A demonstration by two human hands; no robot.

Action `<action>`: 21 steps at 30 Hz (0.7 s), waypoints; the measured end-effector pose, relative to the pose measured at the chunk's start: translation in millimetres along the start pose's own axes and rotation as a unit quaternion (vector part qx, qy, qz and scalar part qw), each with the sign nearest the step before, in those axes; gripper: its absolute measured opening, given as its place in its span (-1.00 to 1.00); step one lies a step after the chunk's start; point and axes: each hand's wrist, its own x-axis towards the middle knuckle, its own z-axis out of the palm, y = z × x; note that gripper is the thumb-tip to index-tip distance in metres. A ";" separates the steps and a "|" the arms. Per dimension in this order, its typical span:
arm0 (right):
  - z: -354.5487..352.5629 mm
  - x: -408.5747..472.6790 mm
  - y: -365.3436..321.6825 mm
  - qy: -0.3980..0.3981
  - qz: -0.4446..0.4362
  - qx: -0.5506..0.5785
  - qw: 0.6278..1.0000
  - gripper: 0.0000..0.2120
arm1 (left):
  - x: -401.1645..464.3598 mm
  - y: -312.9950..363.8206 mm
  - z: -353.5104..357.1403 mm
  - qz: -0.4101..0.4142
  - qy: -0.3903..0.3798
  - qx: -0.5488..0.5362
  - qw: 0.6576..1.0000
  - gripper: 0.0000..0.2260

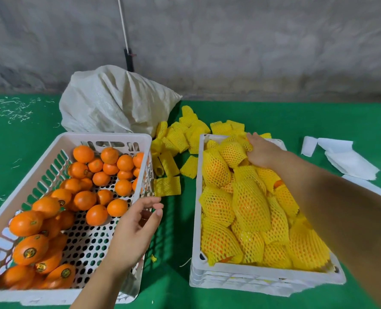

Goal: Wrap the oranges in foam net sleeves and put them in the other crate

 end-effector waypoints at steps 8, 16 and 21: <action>-3.1 12.9 -7.3 0.020 0.006 0.079 0.997 -0.38 | -0.6 11.6 2.0 -0.026 0.021 -0.115 0.993 -0.84; -26.1 3.2 -70.9 0.163 -0.049 0.050 0.984 -0.58 | 0.3 19.8 -3.0 -0.046 0.074 -0.203 0.975 -0.89; 54.9 -33.0 -197.7 -0.042 -0.264 -0.181 0.946 -0.65 | 33.9 0.7 -25.5 -0.054 0.175 -0.136 0.974 -0.84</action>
